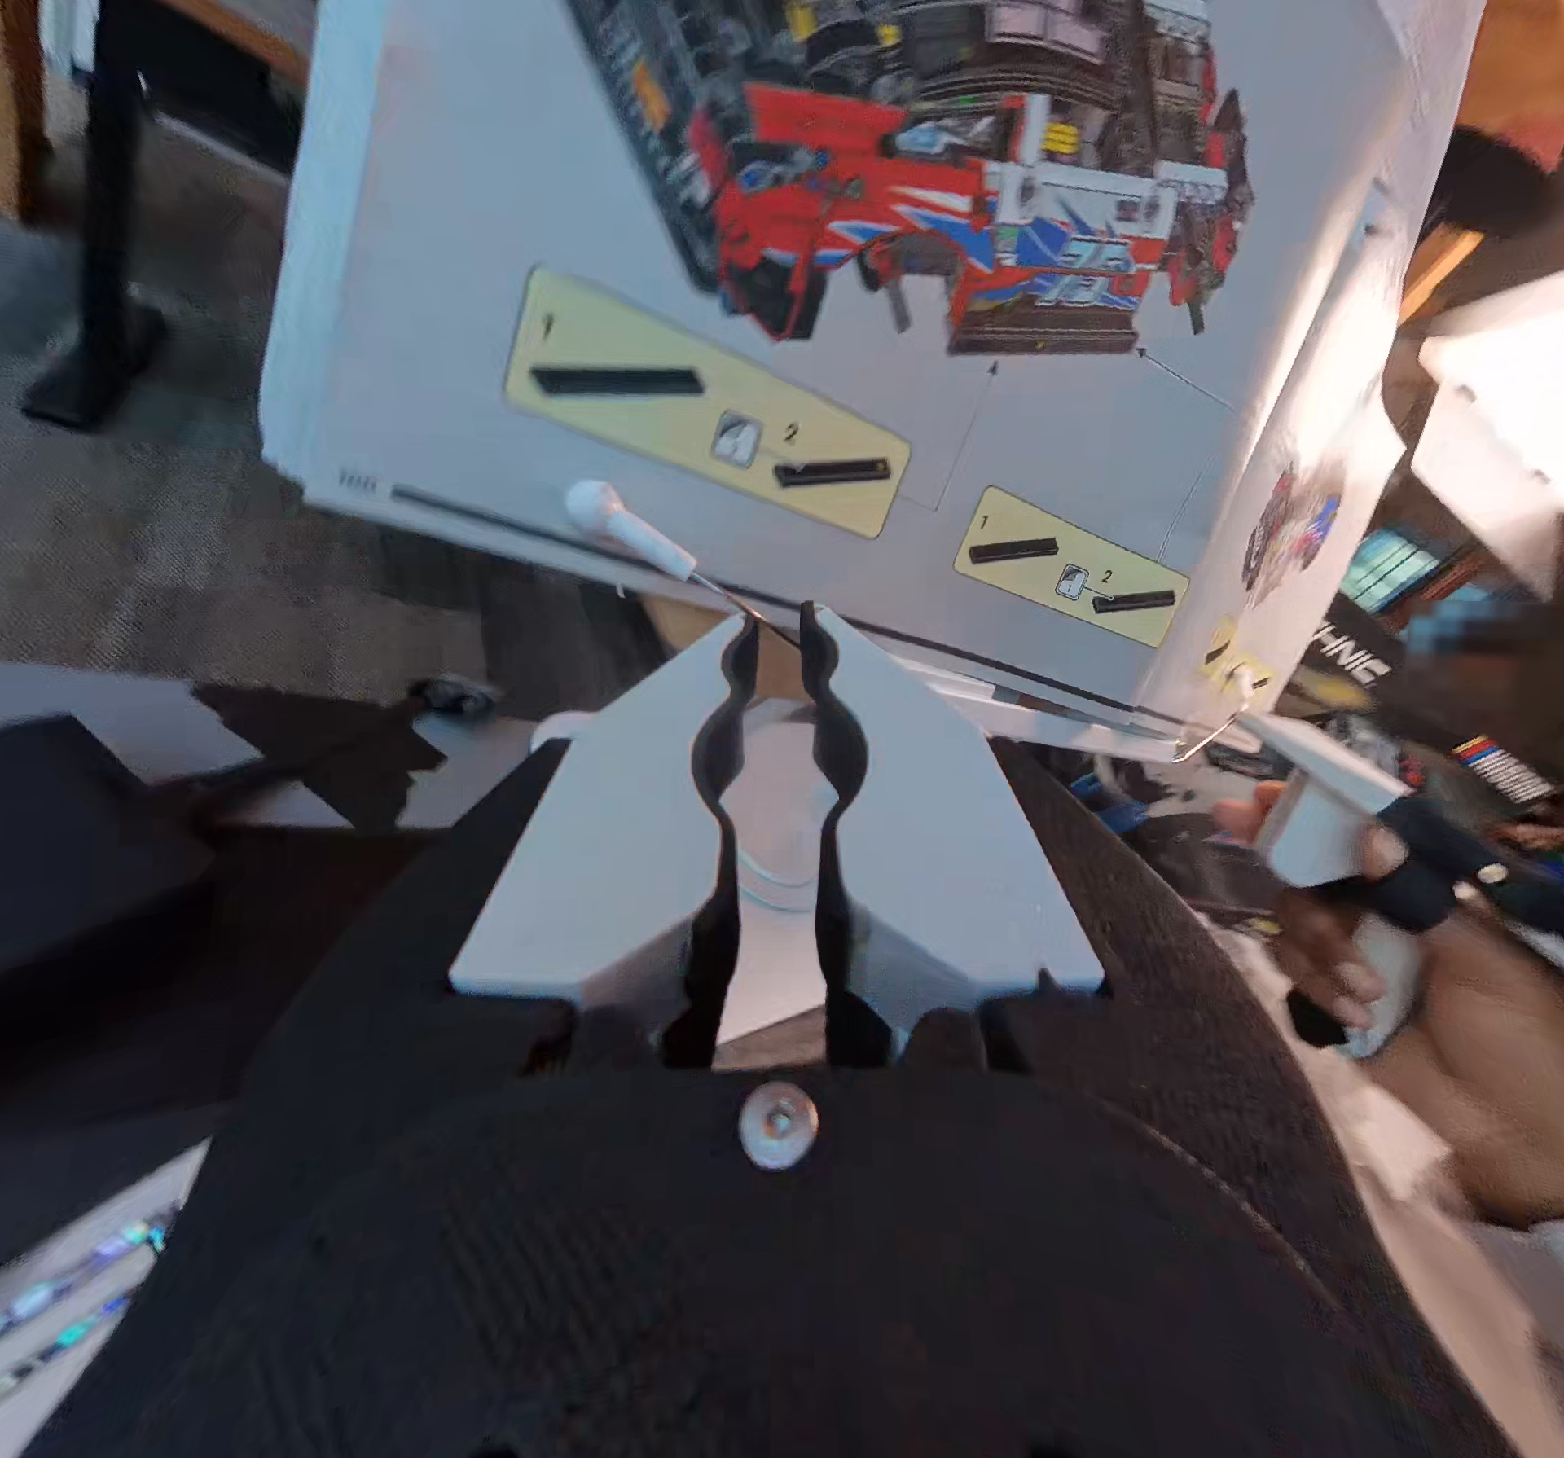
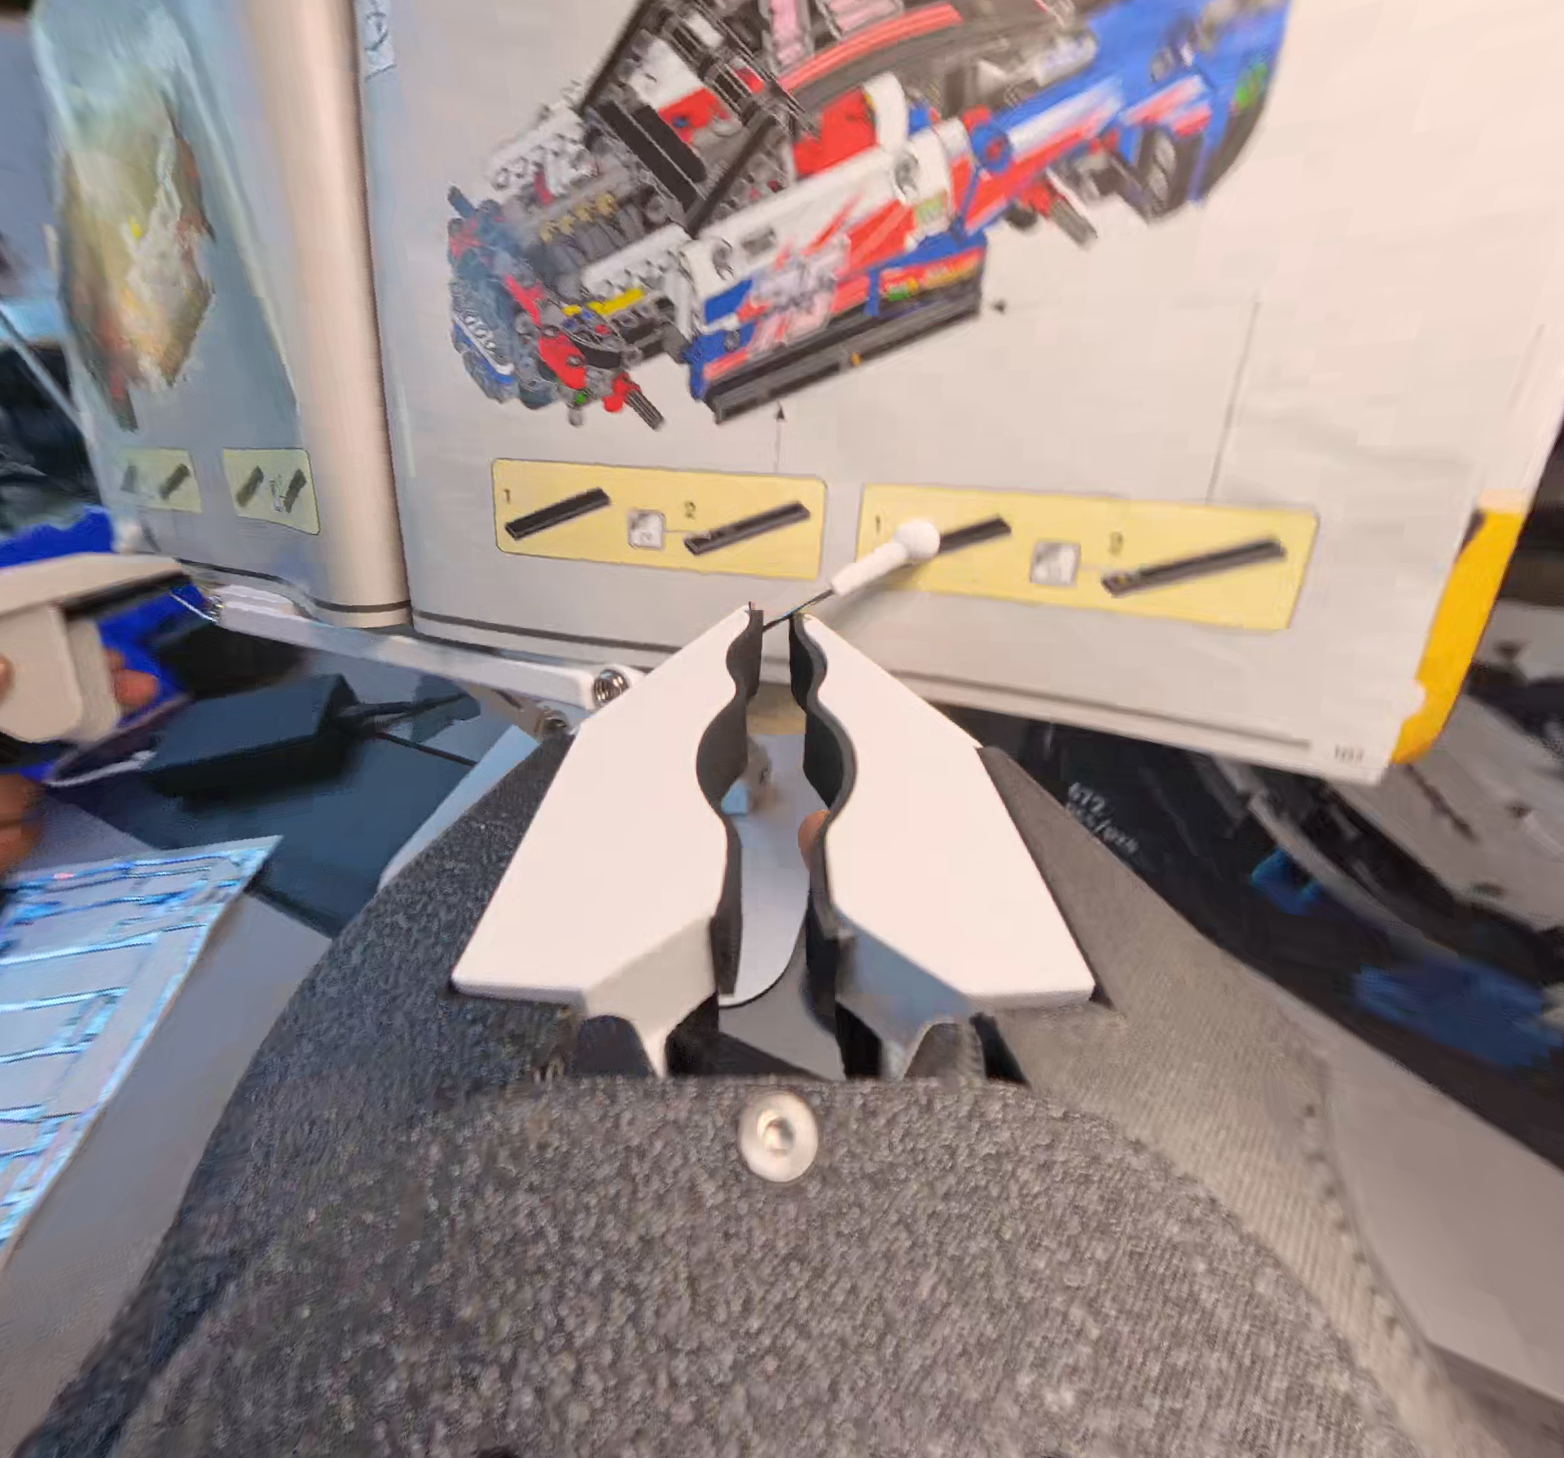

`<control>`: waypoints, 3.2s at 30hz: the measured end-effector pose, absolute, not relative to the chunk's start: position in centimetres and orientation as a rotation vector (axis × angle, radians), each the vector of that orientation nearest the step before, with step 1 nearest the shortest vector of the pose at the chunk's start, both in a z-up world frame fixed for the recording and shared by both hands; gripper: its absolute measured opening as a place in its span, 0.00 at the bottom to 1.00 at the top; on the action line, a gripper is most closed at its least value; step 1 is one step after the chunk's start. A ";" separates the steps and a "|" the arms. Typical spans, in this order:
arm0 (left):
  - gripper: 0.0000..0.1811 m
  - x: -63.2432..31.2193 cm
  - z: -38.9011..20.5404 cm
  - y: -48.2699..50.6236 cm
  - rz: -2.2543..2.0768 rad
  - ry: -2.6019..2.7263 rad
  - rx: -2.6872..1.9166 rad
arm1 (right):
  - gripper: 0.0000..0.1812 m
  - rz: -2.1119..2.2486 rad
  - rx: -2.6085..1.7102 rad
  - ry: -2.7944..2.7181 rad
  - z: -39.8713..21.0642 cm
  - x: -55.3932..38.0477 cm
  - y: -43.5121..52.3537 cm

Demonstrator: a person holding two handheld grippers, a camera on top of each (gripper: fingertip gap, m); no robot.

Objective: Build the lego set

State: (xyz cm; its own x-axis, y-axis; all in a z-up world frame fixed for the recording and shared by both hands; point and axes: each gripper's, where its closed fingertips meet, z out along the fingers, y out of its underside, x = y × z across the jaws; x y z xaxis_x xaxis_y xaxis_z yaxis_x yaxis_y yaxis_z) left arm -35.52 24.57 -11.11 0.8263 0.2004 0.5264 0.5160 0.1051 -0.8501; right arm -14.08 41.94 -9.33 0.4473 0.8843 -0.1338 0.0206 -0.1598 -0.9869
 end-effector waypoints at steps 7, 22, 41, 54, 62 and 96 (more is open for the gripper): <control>0.10 -33.8 -12.5 22.2 -0.443 -0.732 -1.419 | 0.14 1.206 -1.608 -0.729 -11.6 -8.7 42.3; 0.01 -23.0 -5.8 34.0 0.306 0.067 -1.810 | 0.76 0.814 -1.614 -0.968 -4.7 -17.5 45.1; 0.09 -21.9 -6.4 34.4 0.187 0.086 -1.790 | 0.20 0.539 -1.127 -1.032 -2.2 -14.6 36.3; 0.34 -14.3 0.1 29.7 -0.570 0.069 -1.588 | 0.04 0.195 -0.696 -1.061 -2.0 -14.7 31.0; 0.00 -18.1 0.8 30.6 -0.586 -0.035 -1.600 | 0.15 0.064 -0.417 -1.224 -2.7 -17.2 26.5; 0.22 -32.4 -3.4 19.7 -0.225 -0.138 -1.564 | 0.18 0.198 -1.146 -1.324 -7.7 -19.9 37.4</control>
